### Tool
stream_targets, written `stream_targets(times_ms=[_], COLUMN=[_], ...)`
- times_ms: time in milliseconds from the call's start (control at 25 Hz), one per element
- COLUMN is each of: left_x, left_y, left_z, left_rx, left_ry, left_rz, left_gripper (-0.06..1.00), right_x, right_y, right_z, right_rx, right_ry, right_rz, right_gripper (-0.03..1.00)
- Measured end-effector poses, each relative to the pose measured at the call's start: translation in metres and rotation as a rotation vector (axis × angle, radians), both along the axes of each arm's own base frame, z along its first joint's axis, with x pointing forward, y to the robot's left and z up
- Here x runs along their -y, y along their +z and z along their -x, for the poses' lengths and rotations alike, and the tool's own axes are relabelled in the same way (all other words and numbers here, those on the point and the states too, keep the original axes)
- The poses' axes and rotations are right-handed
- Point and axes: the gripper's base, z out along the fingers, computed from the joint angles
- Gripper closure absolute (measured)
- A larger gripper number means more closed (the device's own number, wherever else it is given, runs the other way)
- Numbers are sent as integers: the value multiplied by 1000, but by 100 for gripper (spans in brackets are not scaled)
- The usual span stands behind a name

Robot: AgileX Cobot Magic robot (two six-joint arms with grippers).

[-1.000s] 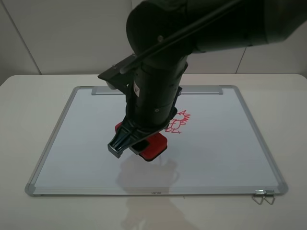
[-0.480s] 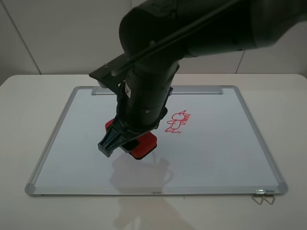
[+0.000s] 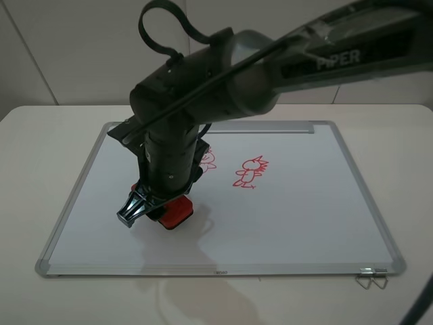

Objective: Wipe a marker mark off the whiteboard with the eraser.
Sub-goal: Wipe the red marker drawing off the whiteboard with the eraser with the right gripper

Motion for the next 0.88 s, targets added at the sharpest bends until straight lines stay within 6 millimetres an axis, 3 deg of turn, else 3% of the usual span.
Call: stream_targets(times_ms=[280,400,880], left_x=[0,0,0], left_y=[0,0,0], left_z=[0,0,0], left_rx=[0,0,0], left_ry=[0,0,0], left_rz=[0,0,0], left_gripper=[17,17,17], right_x=[-8,2,46], right_y=[-32,-47,-66], right_z=[-25,-38,-106], right_rx=[30,27,83], right_ry=[-17,-40,-192], right_rz=[-37,-8,-70], right_gripper=[47,47,47])
